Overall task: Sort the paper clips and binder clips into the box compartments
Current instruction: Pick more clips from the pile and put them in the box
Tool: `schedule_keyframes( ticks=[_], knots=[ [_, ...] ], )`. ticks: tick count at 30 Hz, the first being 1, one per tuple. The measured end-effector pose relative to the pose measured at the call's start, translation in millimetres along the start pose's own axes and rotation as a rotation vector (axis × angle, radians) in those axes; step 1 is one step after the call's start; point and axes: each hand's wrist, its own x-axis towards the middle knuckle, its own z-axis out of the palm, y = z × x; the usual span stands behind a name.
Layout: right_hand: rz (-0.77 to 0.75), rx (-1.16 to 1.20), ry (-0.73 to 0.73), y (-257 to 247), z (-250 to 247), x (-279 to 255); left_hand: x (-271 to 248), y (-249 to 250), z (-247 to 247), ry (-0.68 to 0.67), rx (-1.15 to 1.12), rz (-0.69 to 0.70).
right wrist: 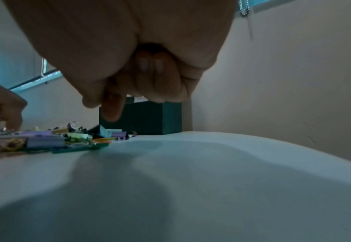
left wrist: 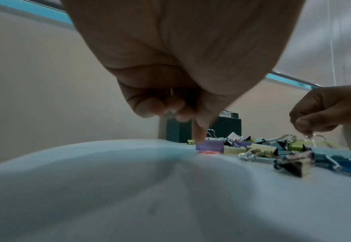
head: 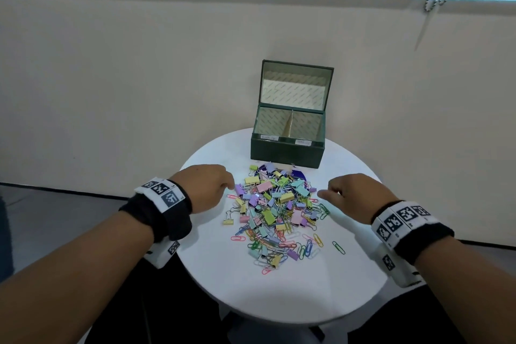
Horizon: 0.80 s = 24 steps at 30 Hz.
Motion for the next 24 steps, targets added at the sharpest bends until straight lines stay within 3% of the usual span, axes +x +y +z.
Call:
schedule_keyframes(
  ticks=[6,13,17,24],
  knots=[
    [-0.014,-0.025,-0.108,4.9,10.9,-2.2,1.4,4.7,2.2,-0.033,0.044,0.004],
    [-0.057,-0.053,-0.072,-3.2,13.0,-1.8,4.5,7.3,3.9,-0.022,0.135,0.027],
    [-0.072,-0.060,-0.138,-6.5,-1.4,5.9,5.7,3.8,4.9,0.005,0.184,-0.031],
    [-0.051,0.220,0.179,-18.2,-66.8,77.6,27.8,10.4,-29.3,0.119,0.070,-0.021]
  ],
)
